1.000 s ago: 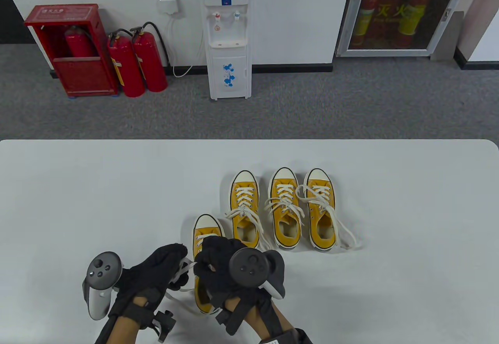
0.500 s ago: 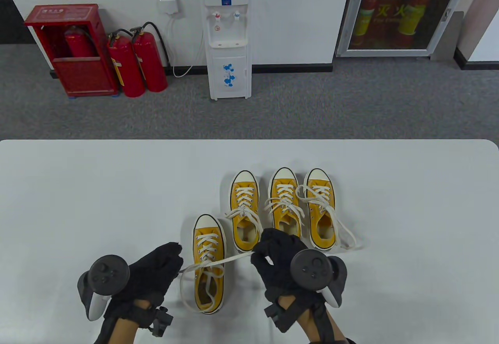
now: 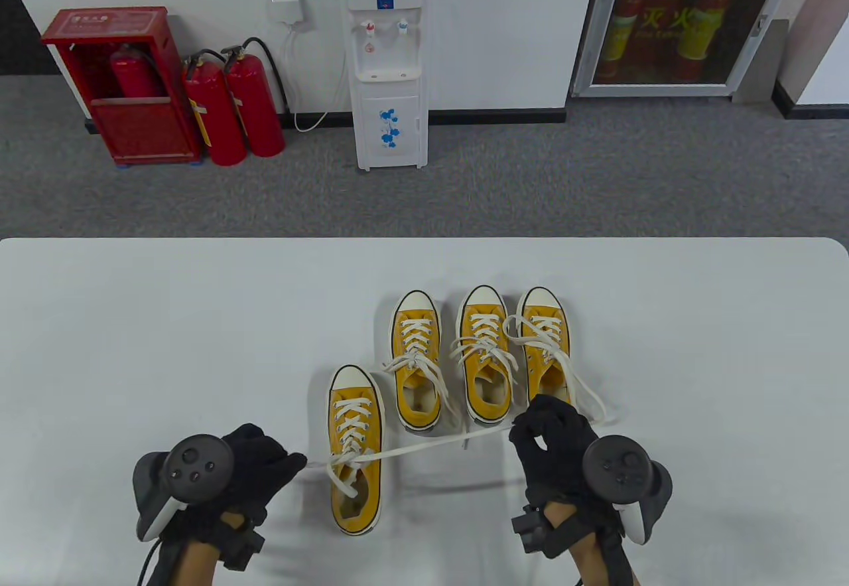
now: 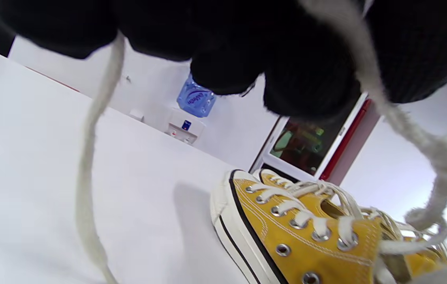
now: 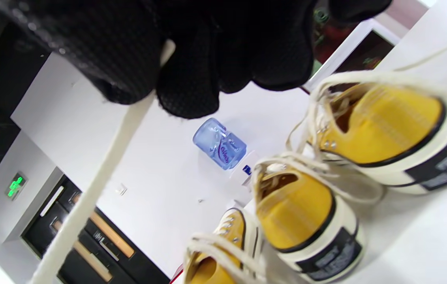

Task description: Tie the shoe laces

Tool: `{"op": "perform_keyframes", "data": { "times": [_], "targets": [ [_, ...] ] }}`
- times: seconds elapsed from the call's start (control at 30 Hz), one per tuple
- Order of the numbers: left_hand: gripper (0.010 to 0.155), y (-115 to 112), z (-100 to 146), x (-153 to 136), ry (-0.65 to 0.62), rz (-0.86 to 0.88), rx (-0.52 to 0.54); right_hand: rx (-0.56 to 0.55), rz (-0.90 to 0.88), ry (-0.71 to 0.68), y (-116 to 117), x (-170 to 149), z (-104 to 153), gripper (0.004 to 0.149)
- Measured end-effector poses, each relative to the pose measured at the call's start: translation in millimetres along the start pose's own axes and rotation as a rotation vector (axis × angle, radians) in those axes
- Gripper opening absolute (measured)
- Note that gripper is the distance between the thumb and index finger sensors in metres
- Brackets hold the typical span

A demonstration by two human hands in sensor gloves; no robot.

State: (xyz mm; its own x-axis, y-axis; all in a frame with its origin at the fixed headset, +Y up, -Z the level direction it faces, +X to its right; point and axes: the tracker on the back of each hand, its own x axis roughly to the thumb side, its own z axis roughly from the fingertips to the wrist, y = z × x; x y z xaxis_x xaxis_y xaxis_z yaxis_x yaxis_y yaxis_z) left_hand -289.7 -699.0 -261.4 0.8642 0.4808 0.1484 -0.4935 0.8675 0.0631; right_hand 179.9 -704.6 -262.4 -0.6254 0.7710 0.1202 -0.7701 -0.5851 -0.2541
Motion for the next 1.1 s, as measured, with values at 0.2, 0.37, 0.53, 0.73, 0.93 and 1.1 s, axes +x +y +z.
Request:
{"op": "perform_keyframes", "data": {
  "times": [0.2,0.37,0.53,0.73,0.93,1.1],
  "targets": [
    [0.037,5,1,-13,0.096,0.021,0.09,-0.044,0.063,0.082,-9,-17,-5,0.042],
    [0.036,6,2,-30,0.194,0.015,0.143,-0.113,0.113,0.173,-24,-32,-8,0.042],
    [0.036,9,5,-52,0.285,0.03,0.157,-0.168,0.129,0.262,-36,-48,-10,0.042],
    [0.036,10,7,-69,0.355,0.07,0.158,-0.203,0.143,0.366,-46,-68,-12,0.042],
    [0.036,7,7,-77,0.406,0.041,0.134,-0.198,0.163,0.471,-49,-92,-14,0.041],
    [0.036,3,6,-85,0.446,0.032,0.1,-0.169,0.191,0.534,-46,-108,-15,0.042]
  ]
}}
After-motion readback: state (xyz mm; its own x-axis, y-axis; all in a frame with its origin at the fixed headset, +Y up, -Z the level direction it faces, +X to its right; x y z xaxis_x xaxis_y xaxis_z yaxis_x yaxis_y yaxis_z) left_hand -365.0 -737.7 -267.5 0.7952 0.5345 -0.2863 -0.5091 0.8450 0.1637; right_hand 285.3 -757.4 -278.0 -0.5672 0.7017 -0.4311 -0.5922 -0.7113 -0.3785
